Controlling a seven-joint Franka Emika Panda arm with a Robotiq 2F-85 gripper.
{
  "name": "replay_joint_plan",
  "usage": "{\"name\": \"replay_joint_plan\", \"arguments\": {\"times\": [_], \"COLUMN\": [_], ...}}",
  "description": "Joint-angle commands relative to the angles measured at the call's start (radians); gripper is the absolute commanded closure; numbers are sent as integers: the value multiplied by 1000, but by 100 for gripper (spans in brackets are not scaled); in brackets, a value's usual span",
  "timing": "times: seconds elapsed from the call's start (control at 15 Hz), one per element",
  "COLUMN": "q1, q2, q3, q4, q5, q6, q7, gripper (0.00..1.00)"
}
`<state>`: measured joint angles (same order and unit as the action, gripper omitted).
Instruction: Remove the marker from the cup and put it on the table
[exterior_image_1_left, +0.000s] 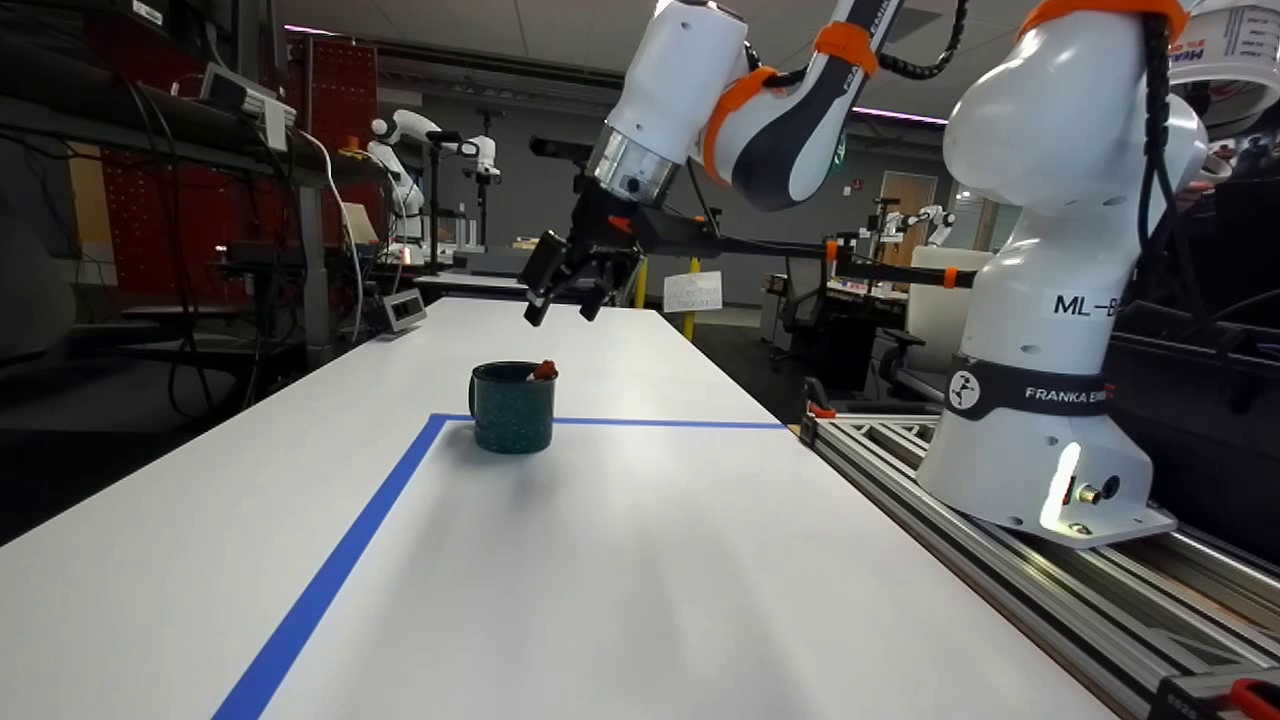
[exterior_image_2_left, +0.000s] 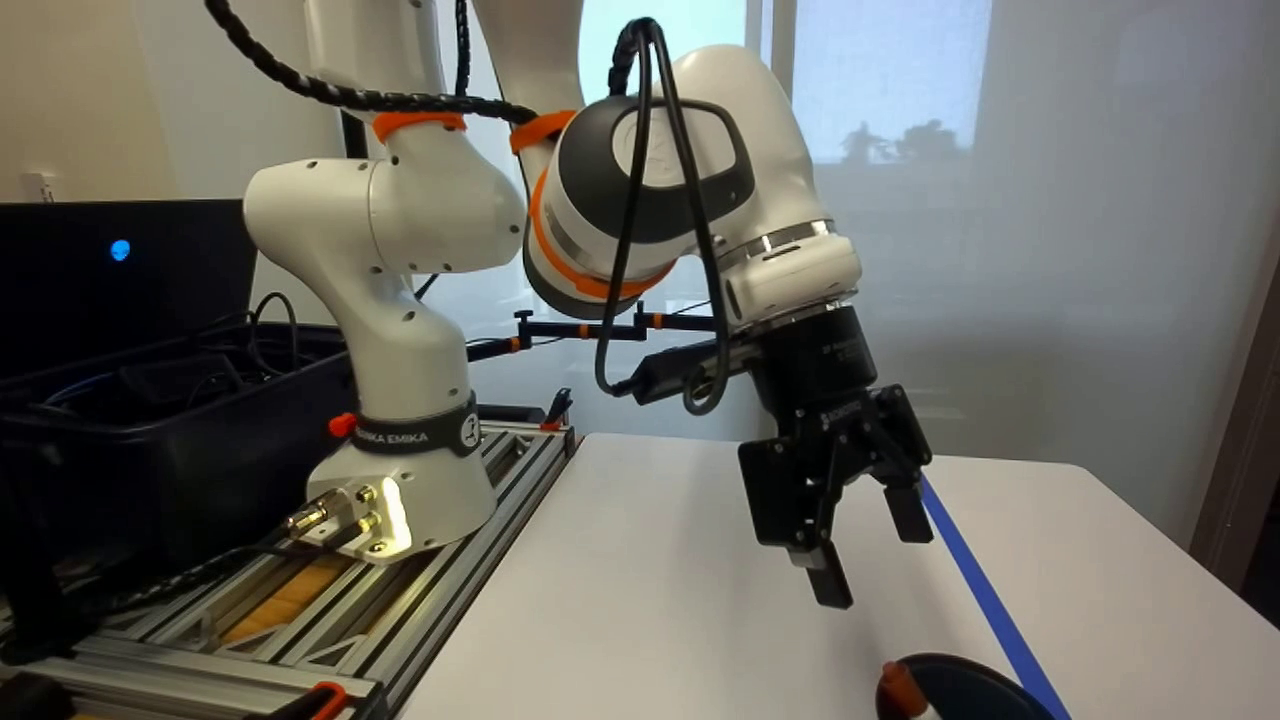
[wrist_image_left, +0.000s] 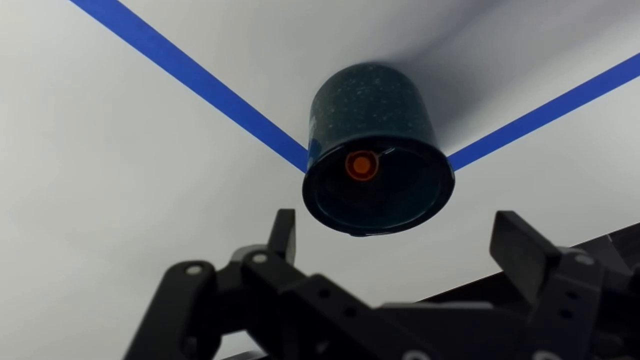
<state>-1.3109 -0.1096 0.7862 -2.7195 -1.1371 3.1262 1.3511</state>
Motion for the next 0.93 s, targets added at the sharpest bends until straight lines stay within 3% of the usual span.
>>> {"name": "replay_joint_plan", "arguments": {"times": [0.0, 0.87], "q1": [-14, -30], "q2": [34, 161], "q3": [2, -19], "q4": [21, 83], "q5": [-8, -42], "q6": [-16, -73], "q7": [14, 24], "gripper": [0, 0]}}
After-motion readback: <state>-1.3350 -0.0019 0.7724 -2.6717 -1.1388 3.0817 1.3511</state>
